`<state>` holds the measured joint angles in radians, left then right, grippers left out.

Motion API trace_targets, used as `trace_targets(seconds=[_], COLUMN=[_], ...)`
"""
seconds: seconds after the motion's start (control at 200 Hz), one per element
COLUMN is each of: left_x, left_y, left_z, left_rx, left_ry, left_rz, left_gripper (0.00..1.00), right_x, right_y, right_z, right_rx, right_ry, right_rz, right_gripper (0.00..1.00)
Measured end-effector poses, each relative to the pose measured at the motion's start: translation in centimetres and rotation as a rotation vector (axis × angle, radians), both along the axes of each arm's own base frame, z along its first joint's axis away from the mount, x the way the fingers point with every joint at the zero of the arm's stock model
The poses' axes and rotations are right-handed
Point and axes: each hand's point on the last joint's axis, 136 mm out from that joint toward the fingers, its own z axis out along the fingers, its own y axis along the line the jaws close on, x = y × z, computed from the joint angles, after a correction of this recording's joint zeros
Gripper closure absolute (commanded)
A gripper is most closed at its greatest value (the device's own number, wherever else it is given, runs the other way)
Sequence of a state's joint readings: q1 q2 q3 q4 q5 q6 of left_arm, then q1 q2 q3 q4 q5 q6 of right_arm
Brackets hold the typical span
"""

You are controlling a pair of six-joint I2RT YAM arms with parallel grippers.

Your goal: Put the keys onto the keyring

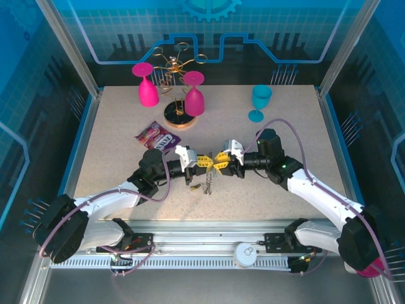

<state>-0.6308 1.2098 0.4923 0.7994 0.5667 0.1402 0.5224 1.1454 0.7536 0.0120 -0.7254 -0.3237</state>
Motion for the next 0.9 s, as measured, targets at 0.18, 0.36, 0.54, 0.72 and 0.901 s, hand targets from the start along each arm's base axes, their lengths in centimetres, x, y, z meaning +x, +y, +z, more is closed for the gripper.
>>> trace_targets(seconds=[0.18, 0.36, 0.54, 0.72, 0.901], left_x=[0.2, 0.4, 0.6, 0.9, 1.1], left_y=[0.0, 0.1, 0.0, 0.1, 0.2], left_z=[-0.3, -0.5, -1.0, -1.0, -1.8], left_rx=[0.002, 0.002, 0.034, 0.122, 0.223], left_ry=[0.015, 0.018, 0.03, 0.026, 0.04], left_rz=[0.004, 0.005, 0.007, 0.021, 0.019], left_gripper=[1.0, 0.99, 0.87, 0.87, 0.91], right_x=[-0.1, 0.1, 0.0, 0.2, 0.3], right_y=[0.2, 0.2, 0.0, 0.0, 0.2], right_z=[-0.2, -0.3, -0.6, -0.3, -0.9], right_rx=[0.005, 0.006, -0.038, -0.13, -0.274], right_ry=[0.015, 0.022, 0.02, -0.013, -0.037], right_rz=[0.018, 0.017, 0.021, 0.036, 0.048], right_gripper=[0.88, 1.0, 1.0, 1.0, 1.0])
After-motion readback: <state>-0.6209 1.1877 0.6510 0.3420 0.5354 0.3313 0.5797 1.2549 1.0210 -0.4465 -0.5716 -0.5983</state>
